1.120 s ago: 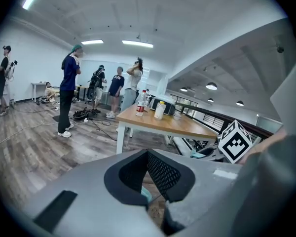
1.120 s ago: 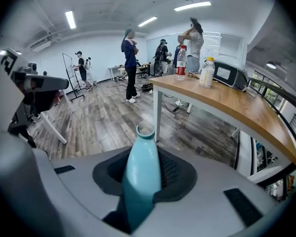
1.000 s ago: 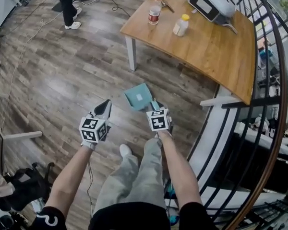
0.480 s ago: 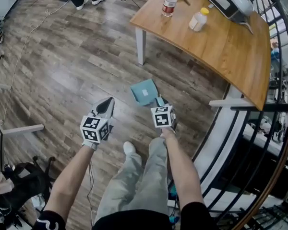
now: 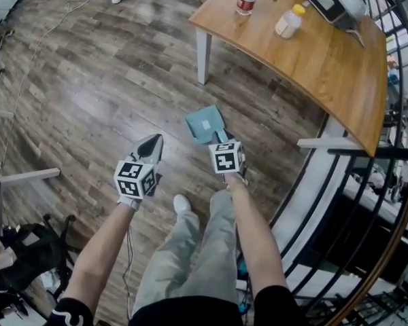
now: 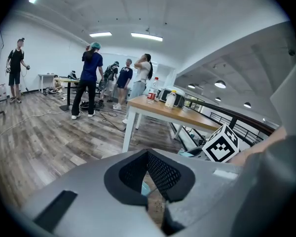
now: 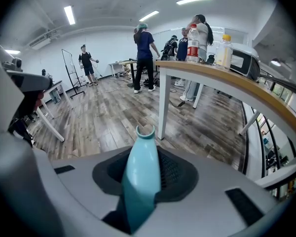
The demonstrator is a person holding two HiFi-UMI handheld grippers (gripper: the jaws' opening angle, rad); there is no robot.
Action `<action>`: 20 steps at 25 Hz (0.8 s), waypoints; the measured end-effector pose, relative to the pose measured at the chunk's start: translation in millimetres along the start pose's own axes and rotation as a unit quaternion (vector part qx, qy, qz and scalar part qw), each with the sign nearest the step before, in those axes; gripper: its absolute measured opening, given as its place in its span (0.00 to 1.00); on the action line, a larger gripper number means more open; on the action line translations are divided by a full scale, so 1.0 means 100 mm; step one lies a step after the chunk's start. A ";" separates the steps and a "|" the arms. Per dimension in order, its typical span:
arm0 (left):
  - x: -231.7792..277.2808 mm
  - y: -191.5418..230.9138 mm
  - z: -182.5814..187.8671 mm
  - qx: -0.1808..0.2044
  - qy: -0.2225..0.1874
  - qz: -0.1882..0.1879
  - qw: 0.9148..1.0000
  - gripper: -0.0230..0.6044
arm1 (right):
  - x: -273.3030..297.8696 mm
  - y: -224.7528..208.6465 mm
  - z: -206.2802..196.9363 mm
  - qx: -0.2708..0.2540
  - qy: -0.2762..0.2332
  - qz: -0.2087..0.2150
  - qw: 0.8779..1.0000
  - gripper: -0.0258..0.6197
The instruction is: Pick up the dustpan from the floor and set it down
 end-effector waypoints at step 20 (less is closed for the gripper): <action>-0.29 -0.30 0.26 0.025 -0.012 0.005 1.000 0.04 | -0.74 -0.05 0.32 0.023 -0.044 0.039 0.998 0.36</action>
Point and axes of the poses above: the fingertips, and each gripper's own axes: x forward along the fingers, y to its left, z out of its top, the point moved 5 cm from there along -x, backward along the fingers, and after that the axes turned 9 degrees about -z, right-handed, at the moved point
